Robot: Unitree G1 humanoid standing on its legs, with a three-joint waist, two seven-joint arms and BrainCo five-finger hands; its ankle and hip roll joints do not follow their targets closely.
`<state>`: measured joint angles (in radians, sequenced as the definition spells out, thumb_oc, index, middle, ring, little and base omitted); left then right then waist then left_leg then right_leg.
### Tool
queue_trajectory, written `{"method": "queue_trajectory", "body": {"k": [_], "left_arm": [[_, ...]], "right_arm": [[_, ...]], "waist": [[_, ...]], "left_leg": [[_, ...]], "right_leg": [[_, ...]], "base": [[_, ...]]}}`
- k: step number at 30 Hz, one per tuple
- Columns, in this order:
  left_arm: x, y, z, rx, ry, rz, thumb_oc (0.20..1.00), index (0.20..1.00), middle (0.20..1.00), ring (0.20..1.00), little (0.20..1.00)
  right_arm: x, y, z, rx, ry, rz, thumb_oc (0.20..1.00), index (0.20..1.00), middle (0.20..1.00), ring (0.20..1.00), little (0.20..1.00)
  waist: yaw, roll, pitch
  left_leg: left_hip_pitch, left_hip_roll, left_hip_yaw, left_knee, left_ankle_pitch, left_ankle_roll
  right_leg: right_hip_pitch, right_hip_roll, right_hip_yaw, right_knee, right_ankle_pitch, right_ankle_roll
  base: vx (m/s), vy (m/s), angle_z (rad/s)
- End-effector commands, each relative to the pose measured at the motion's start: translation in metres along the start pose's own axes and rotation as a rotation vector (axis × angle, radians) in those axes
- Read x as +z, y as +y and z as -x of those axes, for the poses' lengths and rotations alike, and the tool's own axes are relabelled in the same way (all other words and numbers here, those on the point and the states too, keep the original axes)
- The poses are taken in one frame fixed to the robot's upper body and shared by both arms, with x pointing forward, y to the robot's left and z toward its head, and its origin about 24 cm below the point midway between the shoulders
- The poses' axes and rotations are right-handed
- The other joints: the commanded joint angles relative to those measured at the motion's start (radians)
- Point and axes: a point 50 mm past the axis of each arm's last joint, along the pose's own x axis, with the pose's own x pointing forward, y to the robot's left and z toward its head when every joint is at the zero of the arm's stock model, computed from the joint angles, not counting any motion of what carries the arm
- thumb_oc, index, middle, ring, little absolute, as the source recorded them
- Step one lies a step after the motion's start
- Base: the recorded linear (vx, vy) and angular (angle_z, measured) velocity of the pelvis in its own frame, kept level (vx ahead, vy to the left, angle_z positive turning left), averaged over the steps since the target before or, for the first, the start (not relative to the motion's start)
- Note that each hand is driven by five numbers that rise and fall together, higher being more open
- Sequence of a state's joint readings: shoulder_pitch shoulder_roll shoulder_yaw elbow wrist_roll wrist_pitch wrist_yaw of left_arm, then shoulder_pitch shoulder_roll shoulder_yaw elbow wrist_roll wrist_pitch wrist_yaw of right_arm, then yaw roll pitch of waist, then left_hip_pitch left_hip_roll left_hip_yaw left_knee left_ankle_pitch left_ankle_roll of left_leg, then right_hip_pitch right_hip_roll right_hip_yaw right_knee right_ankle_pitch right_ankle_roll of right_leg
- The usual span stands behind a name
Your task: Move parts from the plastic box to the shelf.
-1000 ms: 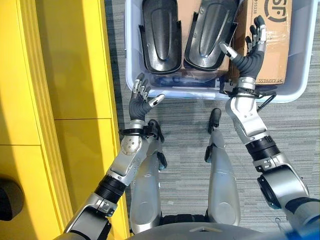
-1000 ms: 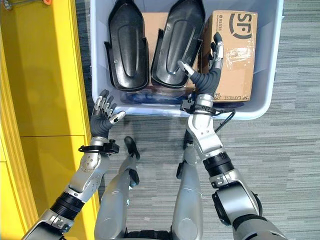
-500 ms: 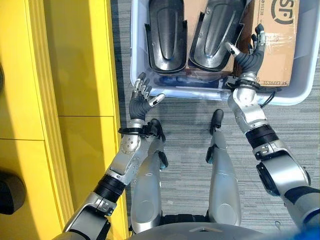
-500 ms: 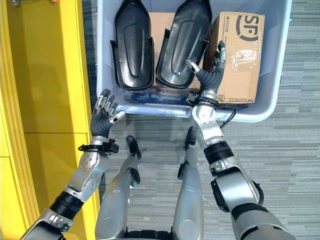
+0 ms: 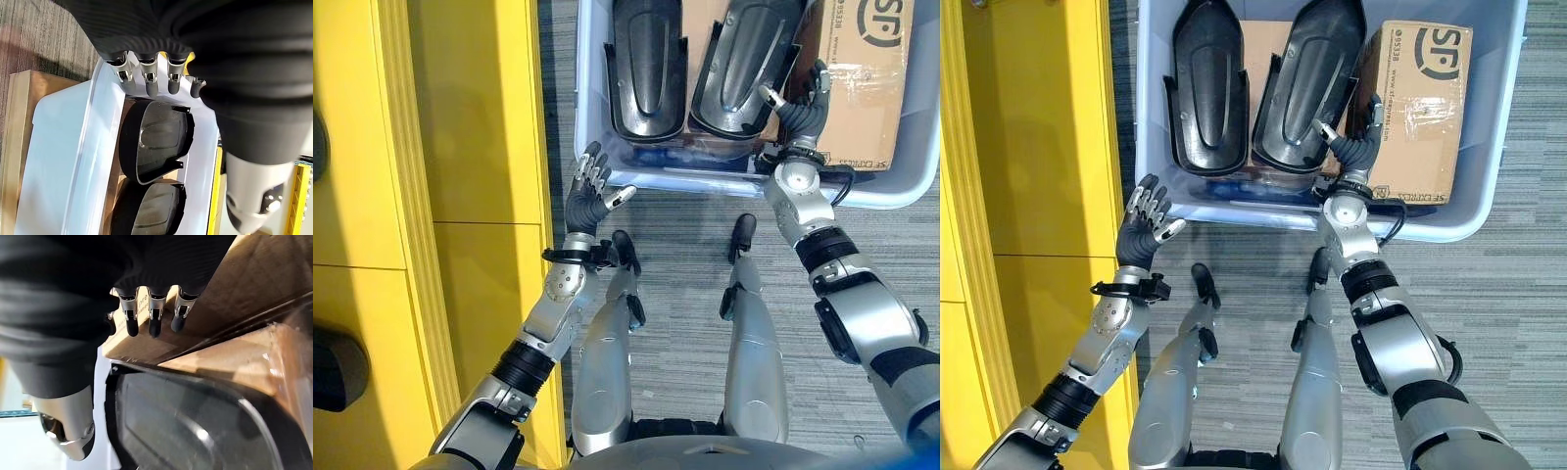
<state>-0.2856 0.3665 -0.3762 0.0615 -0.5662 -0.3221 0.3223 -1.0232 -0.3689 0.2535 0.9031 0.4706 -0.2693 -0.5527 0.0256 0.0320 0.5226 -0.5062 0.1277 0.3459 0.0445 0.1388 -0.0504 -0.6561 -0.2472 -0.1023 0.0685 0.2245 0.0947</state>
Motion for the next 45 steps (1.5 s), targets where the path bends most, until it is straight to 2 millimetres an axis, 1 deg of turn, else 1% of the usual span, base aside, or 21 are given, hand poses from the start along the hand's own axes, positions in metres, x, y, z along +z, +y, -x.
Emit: {"method": "queue_trajectory", "body": {"k": [1,14,15,18,23,29,33,40,45], "left_arm": [[0.02,-0.005,0.006,-0.067,-0.104,0.024,1.0,1.0,1.0,1.0,1.0],[0.02,-0.005,0.006,-0.067,-0.102,0.026,1.0,1.0,1.0,1.0,1.0],[0.019,-0.004,0.009,-0.082,-0.093,0.031,1.0,1.0,1.0,1.0,1.0],[0.02,-0.005,0.009,-0.084,-0.095,0.034,1.0,1.0,1.0,1.0,1.0],[0.019,-0.005,0.009,-0.088,-0.093,0.038,1.0,1.0,1.0,1.0,1.0],[0.021,-0.006,0.008,-0.092,-0.098,0.042,1.0,1.0,1.0,1.0,1.0],[0.021,-0.006,0.008,-0.094,-0.097,0.042,1.0,1.0,1.0,1.0,1.0],[0.02,-0.006,0.009,-0.104,-0.091,0.046,1.0,1.0,1.0,1.0,1.0],[0.02,-0.007,0.009,-0.113,-0.089,0.046,1.0,1.0,1.0,1.0,1.0]], "right_arm": [[0.039,-0.001,-0.015,-0.002,-0.124,-0.054,1.0,1.0,1.0,1.0,1.0],[0.038,-0.002,-0.016,-0.011,-0.113,-0.05,1.0,1.0,1.0,1.0,1.0],[0.044,-0.036,-0.038,-0.119,-0.062,0.036,1.0,1.0,1.0,1.0,1.0],[0.048,-0.04,-0.043,-0.129,-0.062,0.056,1.0,1.0,1.0,1.0,1.0],[0.054,-0.045,-0.048,-0.129,-0.062,0.106,1.0,1.0,1.0,1.0,1.0],[0.067,-0.038,-0.049,-0.099,-0.12,0.124,1.0,1.0,1.0,1.0,1.0],[0.07,-0.04,-0.051,-0.104,-0.126,0.135,1.0,1.0,1.0,1.0,1.0],[0.07,-0.045,-0.054,-0.114,-0.102,0.18,1.0,1.0,1.0,1.0,1.0],[0.066,-0.048,-0.055,-0.112,-0.072,0.225,1.0,1.0,1.0,1.0,1.0]], "waist": [[0.022,0.039,-0.003],[0.022,0.038,-0.003],[0.03,0.043,-0.003],[0.03,0.045,-0.003],[0.034,0.046,-0.003],[0.032,0.04,-0.003],[0.032,0.039,-0.003],[0.035,0.041,-0.003],[0.039,0.044,-0.003]], "left_leg": [[-0.019,0.013,-0.182,0.072,-0.084,-0.021],[-0.018,0.013,-0.182,0.072,-0.084,-0.022],[-0.011,0.013,-0.184,0.065,-0.081,-0.024],[-0.012,0.014,-0.183,0.065,-0.08,-0.025],[-0.009,0.014,-0.185,0.061,-0.077,-0.025],[-0.008,0.016,-0.187,0.059,-0.075,-0.025],[-0.006,0.015,-0.188,0.059,-0.077,-0.026],[-0.009,0.012,-0.189,0.061,-0.076,-0.024],[-0.012,0.012,-0.192,0.063,-0.076,-0.024]], "right_leg": [[-0.016,-0.011,-0.001,0.191,-0.123,0.059],[-0.016,-0.012,-0.002,0.191,-0.123,0.06],[-0.018,-0.009,-0.002,0.197,-0.124,0.06],[-0.02,-0.008,-0.003,0.198,-0.125,0.06],[-0.019,-0.007,-0.006,0.2,-0.128,0.059],[-0.02,-0.005,-0.008,0.207,-0.131,0.058],[-0.02,-0.006,-0.007,0.207,-0.13,0.058],[-0.02,-0.006,-0.009,0.207,-0.131,0.056],[-0.025,-0.005,-0.01,0.211,-0.131,0.057]], "base": [[0.0,0.0,0.0],[0.0,0.0,0.0],[0.0,0.0,0.0],[0.0,0.0,0.0],[0.0,0.0,0.0],[0.0,0.0,0.0],[0.0,0.0,0.0],[0.0,0.0,0.0],[0.0,0.0,0.0]]}}
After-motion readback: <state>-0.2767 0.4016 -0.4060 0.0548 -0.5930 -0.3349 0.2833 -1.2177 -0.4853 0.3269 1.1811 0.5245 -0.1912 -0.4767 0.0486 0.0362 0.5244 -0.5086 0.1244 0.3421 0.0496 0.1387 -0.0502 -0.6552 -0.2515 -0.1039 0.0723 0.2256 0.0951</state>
